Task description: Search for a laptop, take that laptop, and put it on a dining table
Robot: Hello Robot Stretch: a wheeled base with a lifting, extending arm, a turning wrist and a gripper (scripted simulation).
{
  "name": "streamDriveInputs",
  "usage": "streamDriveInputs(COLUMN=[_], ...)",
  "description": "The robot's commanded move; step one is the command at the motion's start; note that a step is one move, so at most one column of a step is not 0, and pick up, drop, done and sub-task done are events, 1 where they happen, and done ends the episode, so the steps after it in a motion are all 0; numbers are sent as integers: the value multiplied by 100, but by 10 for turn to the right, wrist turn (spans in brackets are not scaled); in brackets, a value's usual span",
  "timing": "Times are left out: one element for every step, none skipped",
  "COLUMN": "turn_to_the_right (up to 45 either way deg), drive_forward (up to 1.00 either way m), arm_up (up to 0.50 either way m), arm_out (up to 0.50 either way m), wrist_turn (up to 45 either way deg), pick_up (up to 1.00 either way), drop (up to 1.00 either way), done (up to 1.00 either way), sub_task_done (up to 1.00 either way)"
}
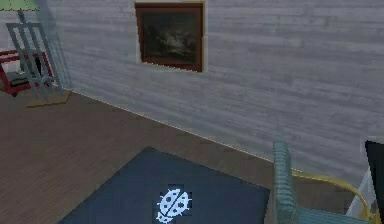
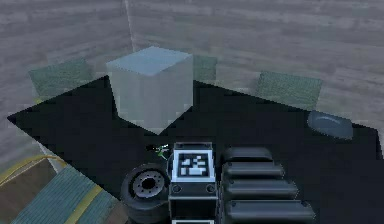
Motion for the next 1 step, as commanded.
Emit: streamDriveInputs(turn_to_the_right=[0], drive_forward=[0], arm_up=[0], arm_out=[48], wrist_turn=[0], pick_up=[0], drop=[0], done=[0], sub_task_done=[0])
